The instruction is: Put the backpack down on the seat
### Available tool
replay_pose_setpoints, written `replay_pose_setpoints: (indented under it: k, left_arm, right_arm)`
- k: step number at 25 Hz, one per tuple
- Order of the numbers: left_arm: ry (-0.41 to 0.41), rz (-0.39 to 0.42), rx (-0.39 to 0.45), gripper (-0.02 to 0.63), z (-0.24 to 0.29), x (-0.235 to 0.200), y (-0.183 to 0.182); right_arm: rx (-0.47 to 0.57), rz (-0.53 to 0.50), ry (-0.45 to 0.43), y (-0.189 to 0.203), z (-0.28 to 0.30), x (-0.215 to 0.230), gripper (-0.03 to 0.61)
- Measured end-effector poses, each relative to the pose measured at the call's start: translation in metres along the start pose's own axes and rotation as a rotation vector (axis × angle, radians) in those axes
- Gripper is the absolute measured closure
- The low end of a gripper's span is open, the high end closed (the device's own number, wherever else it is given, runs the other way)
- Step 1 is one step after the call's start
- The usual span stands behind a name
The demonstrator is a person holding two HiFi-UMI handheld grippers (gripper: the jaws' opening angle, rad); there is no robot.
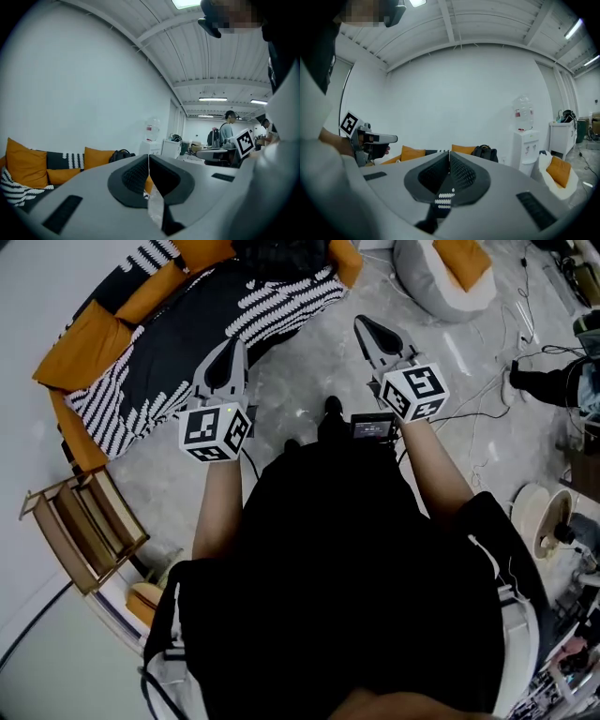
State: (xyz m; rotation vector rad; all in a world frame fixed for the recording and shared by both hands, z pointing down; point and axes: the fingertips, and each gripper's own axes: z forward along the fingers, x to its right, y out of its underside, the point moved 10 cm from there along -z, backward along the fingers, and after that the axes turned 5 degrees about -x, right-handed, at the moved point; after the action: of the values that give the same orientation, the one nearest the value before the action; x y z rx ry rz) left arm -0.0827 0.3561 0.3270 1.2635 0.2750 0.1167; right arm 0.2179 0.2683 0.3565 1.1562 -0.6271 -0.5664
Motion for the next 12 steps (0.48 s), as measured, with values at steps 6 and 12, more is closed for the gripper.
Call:
replay_pose_setpoints:
  k: [6,12]
  left_arm:
    - [0.009,-0.039,0.006,0.594,-0.058,-0.008,0.036]
    - [0.001,0.029,-0.010,0.594,-0.089,0.003,0.057]
  right_arm:
    - [-0.053,0.015,0.035,0.023,-0.025,-0.052,0.545]
    - [-0.028,0.083,0.043,0.036,-0.047,-0.080,0.545]
